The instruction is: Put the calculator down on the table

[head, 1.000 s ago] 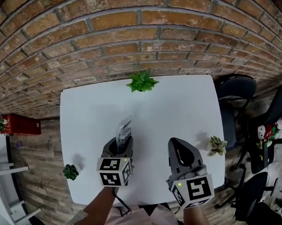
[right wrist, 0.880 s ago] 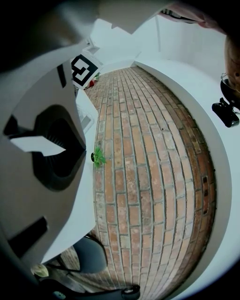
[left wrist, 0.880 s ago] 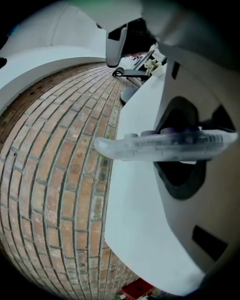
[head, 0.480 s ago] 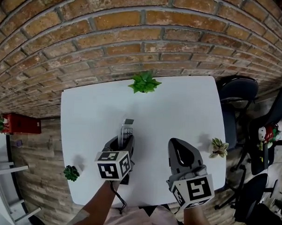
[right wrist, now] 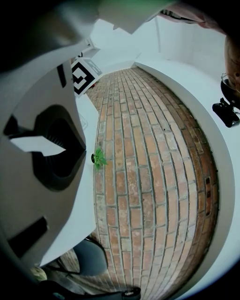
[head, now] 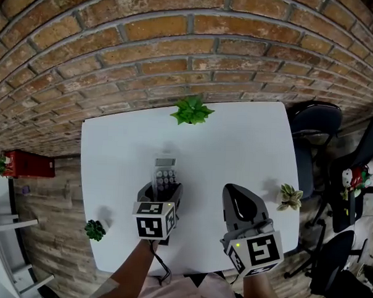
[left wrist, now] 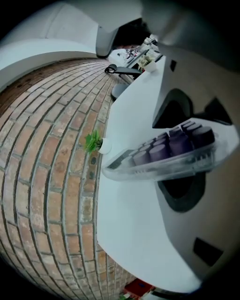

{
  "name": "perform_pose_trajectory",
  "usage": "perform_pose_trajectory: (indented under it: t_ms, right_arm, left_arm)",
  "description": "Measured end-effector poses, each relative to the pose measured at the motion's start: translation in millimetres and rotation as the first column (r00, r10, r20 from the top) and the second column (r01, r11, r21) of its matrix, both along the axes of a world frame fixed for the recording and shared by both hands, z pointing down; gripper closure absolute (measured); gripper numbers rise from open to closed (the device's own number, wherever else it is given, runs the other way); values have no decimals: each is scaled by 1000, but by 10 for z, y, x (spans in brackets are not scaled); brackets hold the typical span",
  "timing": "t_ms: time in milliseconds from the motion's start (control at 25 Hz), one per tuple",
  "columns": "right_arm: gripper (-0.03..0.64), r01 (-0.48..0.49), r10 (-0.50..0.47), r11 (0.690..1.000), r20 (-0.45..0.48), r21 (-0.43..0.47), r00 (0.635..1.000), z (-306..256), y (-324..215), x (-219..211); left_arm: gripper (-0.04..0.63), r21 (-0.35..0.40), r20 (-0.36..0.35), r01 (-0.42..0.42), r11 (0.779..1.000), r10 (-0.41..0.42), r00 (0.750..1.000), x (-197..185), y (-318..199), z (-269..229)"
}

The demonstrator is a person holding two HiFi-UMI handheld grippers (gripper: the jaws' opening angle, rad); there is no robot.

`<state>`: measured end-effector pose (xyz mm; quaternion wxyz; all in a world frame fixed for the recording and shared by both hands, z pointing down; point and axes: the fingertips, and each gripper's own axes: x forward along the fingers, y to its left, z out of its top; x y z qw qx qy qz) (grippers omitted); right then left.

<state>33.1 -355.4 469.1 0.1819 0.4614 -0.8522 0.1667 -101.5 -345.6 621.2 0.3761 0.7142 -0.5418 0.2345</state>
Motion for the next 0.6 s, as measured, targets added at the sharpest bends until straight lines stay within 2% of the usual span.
perform_pose_trajectory:
  t_ms: [280,440,520,600]
  right_arm:
    - [614,18,-18,1000,7,9,1000,-42,18,-57]
    - [614,40,-40,999,14,23,999,-93,28,-128]
    - [614,54,-54,998,17,33,998,-134,48,-179]
    - [614,66,-67,997,20,48,998,-199,79,-233]
  left_arm:
    - [199,17,171,-15,1000,11,985,-173,62,7]
    - [186,68,260,-29,997,10,966,-276,75,-128]
    - [184,103,270,-22,994,-6,963,-327,94,-238]
    - [186,172,235,8,985,-49,971,-370,107,-450]
